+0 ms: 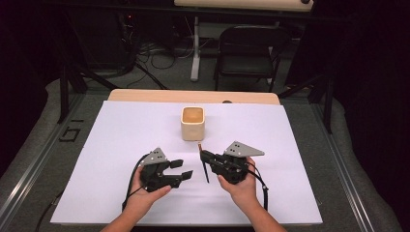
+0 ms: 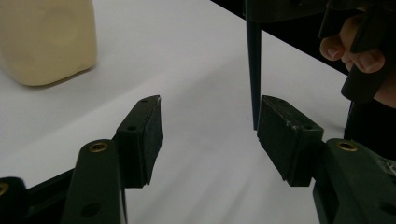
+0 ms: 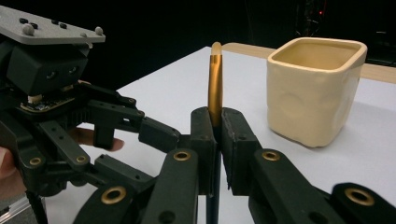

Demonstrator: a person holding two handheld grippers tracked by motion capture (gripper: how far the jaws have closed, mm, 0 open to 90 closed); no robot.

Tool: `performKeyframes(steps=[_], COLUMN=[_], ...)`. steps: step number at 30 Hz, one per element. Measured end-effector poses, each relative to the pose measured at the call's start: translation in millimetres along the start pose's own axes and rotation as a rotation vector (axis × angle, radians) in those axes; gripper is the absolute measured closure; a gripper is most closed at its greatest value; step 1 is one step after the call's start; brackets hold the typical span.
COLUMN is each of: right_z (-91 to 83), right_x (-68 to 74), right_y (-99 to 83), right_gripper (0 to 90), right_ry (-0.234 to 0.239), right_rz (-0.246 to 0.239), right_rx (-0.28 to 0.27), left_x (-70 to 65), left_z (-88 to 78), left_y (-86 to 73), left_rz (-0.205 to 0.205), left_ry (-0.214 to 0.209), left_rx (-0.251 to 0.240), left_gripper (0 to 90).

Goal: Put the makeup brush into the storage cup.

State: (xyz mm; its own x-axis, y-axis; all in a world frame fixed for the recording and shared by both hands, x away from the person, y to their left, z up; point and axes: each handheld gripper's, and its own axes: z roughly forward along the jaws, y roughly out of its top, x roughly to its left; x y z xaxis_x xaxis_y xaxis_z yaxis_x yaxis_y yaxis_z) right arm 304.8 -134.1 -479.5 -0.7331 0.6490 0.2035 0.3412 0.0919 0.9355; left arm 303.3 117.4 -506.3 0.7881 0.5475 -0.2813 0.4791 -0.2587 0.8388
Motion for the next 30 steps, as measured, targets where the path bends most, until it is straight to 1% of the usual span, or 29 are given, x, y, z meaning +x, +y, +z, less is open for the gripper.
performKeyframes(steps=[2, 4, 7, 13, 17, 19, 30], right_z=[0.5, 1.1, 1.3, 2.0, 2.9, 3.3, 5.1], right_x=[0.5, 1.0, 1.8, 4.8, 6.7, 7.6, 10.2], right_y=[-0.3, -0.7, -1.1, -2.1, -2.5, -3.0, -4.7], right_gripper=[83.9, 83.8, 83.8, 83.8, 83.8, 83.9, 83.8], right_ry=[-0.004, -0.001, -0.001, -0.006, -0.006, -0.008, -0.003], right_rz=[0.003, 0.003, 0.008, -0.01, -0.009, -0.007, -0.016], right_rx=[-0.008, -0.011, -0.016, -0.035, -0.042, -0.044, -0.041], left_x=[-1.1, -1.6, -2.3, -3.7, -5.5, -6.4, -9.3], left_z=[2.9, 4.5, 6.4, 7.9, 9.5, 10.8, 16.6], left_y=[0.2, 0.0, -0.7, 0.5, 2.4, 2.6, 3.1], left_rz=[-0.008, -0.015, -0.023, -0.029, -0.041, -0.049, -0.055], left_ry=[-0.009, -0.02, -0.029, -0.048, -0.057, -0.062, -0.075], left_rx=[-0.005, 0.001, -0.001, 0.002, 0.0, -0.003, -0.007], left_gripper=[44.9, 48.8, 51.4, 55.1, 58.5, 59.1, 61.2])
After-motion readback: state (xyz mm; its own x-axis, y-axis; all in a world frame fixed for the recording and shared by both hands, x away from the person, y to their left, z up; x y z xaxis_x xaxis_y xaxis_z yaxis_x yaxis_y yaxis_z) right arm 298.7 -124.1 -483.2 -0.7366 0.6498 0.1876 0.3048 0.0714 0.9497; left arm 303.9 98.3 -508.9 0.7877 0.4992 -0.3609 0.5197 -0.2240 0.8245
